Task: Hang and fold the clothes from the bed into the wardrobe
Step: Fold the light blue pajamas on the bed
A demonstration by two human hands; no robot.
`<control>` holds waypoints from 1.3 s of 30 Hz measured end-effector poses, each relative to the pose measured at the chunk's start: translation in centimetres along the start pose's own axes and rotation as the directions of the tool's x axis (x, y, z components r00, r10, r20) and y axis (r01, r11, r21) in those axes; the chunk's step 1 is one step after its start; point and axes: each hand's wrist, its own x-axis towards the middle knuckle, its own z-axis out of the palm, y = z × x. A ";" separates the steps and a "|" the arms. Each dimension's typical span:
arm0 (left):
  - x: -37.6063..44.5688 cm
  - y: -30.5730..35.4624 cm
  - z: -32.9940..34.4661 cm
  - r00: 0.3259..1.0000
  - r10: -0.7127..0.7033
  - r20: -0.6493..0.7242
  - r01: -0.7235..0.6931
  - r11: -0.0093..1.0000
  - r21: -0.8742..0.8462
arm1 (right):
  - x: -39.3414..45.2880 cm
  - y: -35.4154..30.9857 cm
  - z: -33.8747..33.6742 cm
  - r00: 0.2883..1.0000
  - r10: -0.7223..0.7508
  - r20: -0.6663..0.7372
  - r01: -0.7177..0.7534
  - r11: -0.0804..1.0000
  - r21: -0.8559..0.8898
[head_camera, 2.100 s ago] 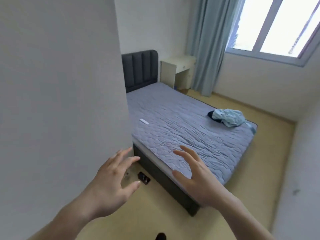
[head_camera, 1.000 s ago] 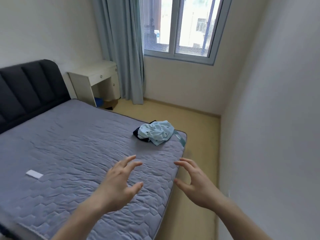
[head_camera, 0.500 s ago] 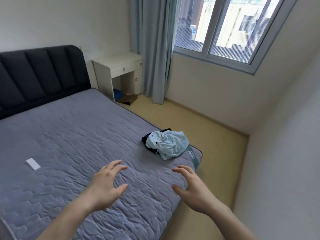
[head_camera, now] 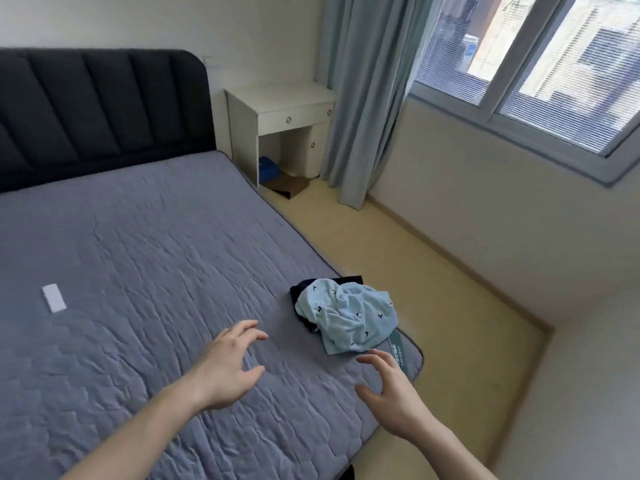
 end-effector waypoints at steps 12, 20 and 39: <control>16.2 -0.9 8.8 0.929 -0.368 -0.039 0.362 0.925 -0.116 | 28.1 14.2 0.4 0.966 0.012 0.259 0.026 0.989 -0.144; 27.2 -7.0 21.2 0.908 -0.420 0.007 0.418 0.902 -0.105 | 44.1 26.3 11.0 0.918 0.153 0.365 0.012 0.911 -0.411; 21.2 -8.5 27.8 0.848 -0.522 0.087 0.529 0.837 -0.138 | 37.3 20.1 10.1 0.985 -0.150 0.086 0.113 0.933 0.341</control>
